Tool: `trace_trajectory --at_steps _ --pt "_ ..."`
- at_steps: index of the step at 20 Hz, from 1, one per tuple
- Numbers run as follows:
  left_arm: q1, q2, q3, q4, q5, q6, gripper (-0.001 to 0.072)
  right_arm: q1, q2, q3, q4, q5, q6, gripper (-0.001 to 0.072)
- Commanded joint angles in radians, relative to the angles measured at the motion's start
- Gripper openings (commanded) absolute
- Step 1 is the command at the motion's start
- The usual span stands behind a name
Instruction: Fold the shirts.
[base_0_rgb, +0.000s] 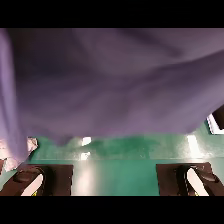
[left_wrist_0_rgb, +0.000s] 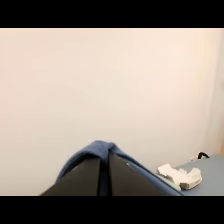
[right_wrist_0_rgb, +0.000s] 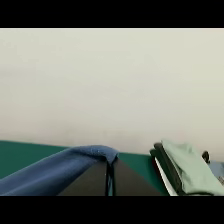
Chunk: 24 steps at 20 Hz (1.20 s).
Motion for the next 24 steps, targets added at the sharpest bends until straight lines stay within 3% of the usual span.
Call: trace_trajectory --at_steps 1,6,9,18,24 --pt "0.001 0.008 -0.1 0.066 -0.068 -0.002 0.0029 0.002 -0.123 0.13 -0.112 0.234 0.084 0.0012" --pt "0.001 -0.075 -0.455 0.166 -0.267 -0.002 0.0029 0.003 -0.319 -0.037 -0.111 0.467 0.13 0.0011" --pt "0.001 -0.192 -0.63 0.173 -0.246 0.035 0.003 0.006 -0.444 -0.204 -0.105 0.483 0.132 0.0011" --pt "0.001 -0.561 -0.731 0.197 0.005 0.141 0.003 0.131 -0.73 -0.476 -0.113 0.056 0.112 0.0011" --pt "0.001 -0.6 -0.732 0.375 0.077 0.137 0.0029 0.131 -0.766 -0.478 -0.114 -0.047 0.113 0.0011"
